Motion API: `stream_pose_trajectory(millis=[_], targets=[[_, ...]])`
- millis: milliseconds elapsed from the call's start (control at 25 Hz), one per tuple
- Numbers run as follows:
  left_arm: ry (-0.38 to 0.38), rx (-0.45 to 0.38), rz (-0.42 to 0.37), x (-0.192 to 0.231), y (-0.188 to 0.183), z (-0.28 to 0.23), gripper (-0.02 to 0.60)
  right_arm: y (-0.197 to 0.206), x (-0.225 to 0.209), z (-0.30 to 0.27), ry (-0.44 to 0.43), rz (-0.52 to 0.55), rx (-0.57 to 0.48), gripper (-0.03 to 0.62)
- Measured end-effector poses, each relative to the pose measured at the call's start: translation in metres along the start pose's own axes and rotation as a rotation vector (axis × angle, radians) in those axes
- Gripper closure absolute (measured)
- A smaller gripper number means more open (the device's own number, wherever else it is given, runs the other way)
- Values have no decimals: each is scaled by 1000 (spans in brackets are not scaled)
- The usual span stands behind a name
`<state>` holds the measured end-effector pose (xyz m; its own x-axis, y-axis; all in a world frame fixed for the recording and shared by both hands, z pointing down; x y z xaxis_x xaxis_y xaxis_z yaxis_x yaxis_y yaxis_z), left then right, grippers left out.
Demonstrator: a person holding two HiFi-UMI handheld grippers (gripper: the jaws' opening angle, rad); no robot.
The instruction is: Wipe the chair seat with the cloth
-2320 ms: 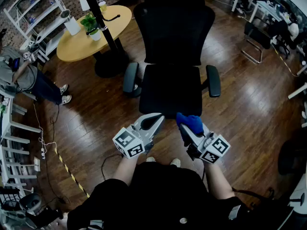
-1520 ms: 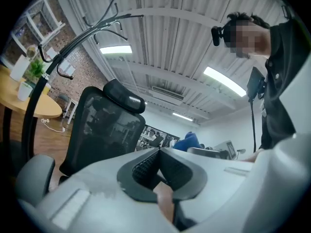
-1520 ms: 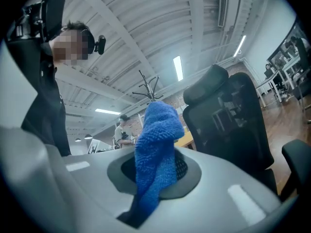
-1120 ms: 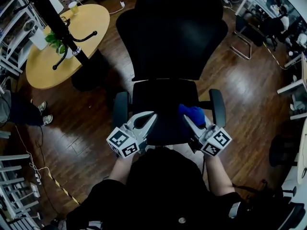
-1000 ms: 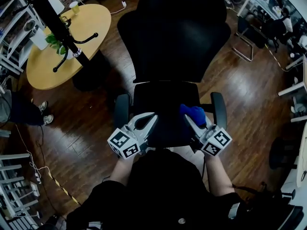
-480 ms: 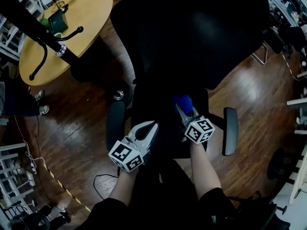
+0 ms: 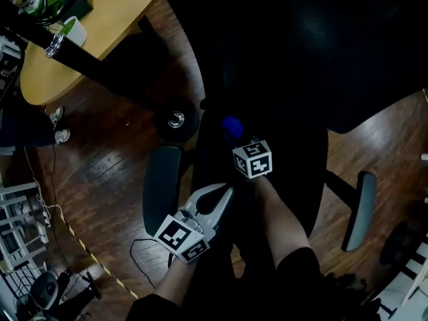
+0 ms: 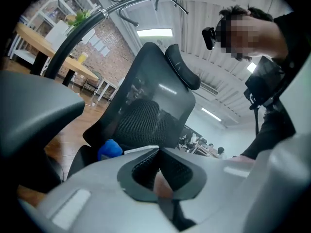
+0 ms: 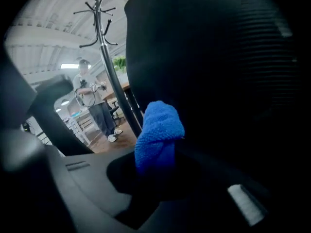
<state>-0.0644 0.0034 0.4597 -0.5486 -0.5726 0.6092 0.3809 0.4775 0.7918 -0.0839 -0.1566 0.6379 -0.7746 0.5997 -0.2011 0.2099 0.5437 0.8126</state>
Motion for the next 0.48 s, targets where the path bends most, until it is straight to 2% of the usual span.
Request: stream_pose_trajectory(millis=[80,160,320,480], targets=[[-8,5,8,10,4,3,589,11,8,-19,12,76,43,554],[-15,15,3,17,5,5,589,15,11,-26,25,104,68,555],[-23,16,2,20,2,3,589,13,2,-21,48,88,91,555],[-16,37,-10,19,3,-3,589,26,-40,0,125,41,125,555]])
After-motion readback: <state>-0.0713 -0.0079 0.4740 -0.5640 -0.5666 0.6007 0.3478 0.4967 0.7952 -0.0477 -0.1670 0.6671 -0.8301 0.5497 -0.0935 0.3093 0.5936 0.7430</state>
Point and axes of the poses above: the fingertips, and each gripper's own axes: z backward along the fingers, x to its left, y out of its underside, the point moved 2 cm from there along z, backward along the fingers, and after that the axes turned 13 degrees about y, right-handed, at the moved point
